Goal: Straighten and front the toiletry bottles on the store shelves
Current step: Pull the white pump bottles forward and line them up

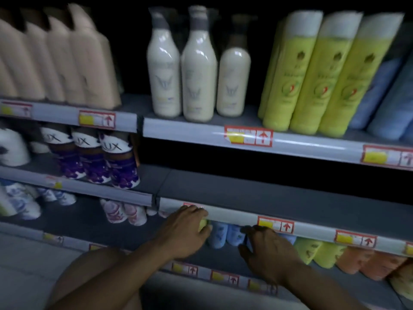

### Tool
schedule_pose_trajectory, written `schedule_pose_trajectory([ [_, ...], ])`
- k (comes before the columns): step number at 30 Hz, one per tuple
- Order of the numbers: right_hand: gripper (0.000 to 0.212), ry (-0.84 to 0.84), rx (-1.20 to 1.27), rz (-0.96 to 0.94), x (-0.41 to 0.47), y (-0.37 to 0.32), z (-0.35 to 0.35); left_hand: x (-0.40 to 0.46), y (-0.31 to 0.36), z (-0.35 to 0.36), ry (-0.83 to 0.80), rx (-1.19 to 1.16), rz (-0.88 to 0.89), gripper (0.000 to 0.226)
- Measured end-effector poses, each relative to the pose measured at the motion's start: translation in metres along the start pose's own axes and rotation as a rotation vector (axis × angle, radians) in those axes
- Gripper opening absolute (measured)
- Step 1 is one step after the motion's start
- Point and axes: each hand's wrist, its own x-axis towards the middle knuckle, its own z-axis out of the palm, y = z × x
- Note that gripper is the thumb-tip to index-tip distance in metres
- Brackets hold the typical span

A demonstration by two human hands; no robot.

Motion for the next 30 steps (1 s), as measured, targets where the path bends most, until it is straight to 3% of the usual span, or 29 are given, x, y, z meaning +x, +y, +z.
schedule_pose_trajectory([
  [6,0.050,0.181,0.083,-0.109,-0.001,-0.032,-0.059,-0.011,-0.016,-0.056,0.250,-0.166,-0.105,0.055],
  [10,0.054,0.308,0.212,-0.181,0.010,-0.053,-0.089,-0.006,-0.033,-0.095,0.469,-0.322,-0.081,0.036],
  [14,0.044,0.593,0.415,-0.303,0.033,-0.072,-0.125,0.018,-0.049,-0.144,0.772,-0.424,0.032,0.017],
  [18,0.034,0.926,0.463,-0.380,0.073,-0.084,-0.170,0.054,-0.061,-0.194,1.064,-0.402,0.089,0.028],
  [20,0.044,1.004,0.445,-0.342,0.094,-0.089,-0.193,0.072,-0.068,-0.211,1.088,-0.408,0.063,0.049],
  [23,0.070,0.946,0.462,-0.210,0.123,-0.098,-0.214,0.098,-0.074,-0.225,0.963,-0.494,-0.004,0.085],
  [26,0.086,0.878,0.501,-0.149,0.138,-0.109,-0.221,0.114,-0.073,-0.230,0.872,-0.645,-0.011,0.096],
  [30,0.085,0.884,0.511,-0.102,0.144,-0.118,-0.219,0.122,-0.074,-0.233,0.859,-0.598,-0.063,0.099],
])
